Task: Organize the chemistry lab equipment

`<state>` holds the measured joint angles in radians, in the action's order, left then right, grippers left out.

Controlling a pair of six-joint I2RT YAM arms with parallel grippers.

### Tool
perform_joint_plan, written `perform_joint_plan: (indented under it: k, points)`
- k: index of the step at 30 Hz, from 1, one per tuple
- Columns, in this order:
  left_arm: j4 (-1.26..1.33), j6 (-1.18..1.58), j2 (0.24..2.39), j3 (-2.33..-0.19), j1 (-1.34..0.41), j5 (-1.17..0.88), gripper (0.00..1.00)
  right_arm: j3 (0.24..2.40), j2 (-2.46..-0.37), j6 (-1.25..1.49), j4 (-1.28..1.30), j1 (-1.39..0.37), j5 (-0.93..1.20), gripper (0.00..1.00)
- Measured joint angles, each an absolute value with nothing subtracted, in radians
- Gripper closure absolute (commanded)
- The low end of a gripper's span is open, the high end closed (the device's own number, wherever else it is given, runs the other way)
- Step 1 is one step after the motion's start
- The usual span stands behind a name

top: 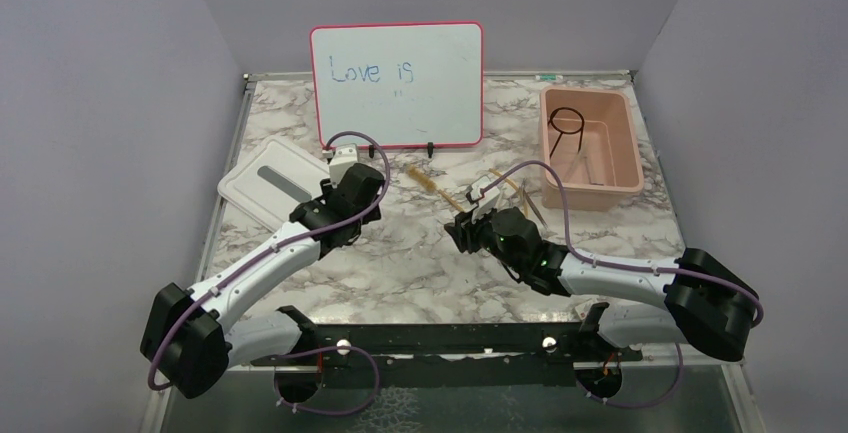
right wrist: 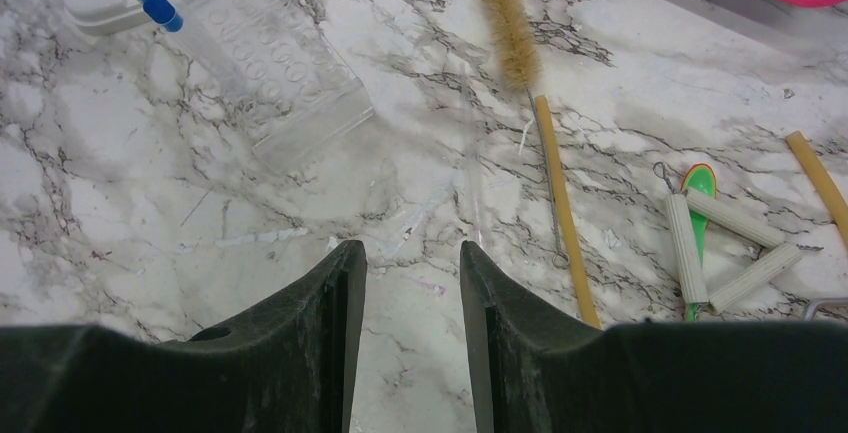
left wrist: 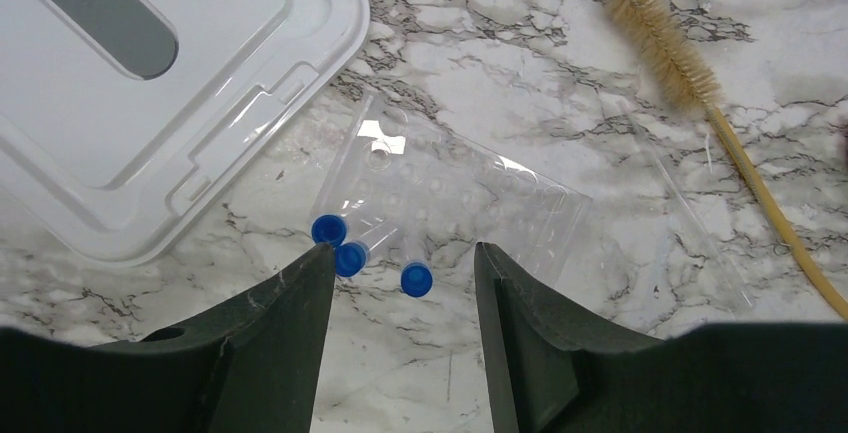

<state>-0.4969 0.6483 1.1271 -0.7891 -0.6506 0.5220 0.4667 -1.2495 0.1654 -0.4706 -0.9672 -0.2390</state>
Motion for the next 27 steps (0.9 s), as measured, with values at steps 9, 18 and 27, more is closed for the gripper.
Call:
perform_joint_plan:
  k: [9,18,27]
  points:
    - [-0.514,0.664,1.140,-0.789,-0.623,0.471,0.50,0.467,-1.250,0.165,-0.471,-0.967,-0.239,0.56]
    - [-0.514,0.673,1.148,-0.789,-0.616,0.445,0.51,0.467,-1.256,0.165,-0.471,-0.967,-0.239,0.56]
    - [-0.515,0.672,1.150,-0.789,-0.614,0.439,0.47,0.467,-1.257,0.165,-0.471,-0.967,-0.239,0.56]
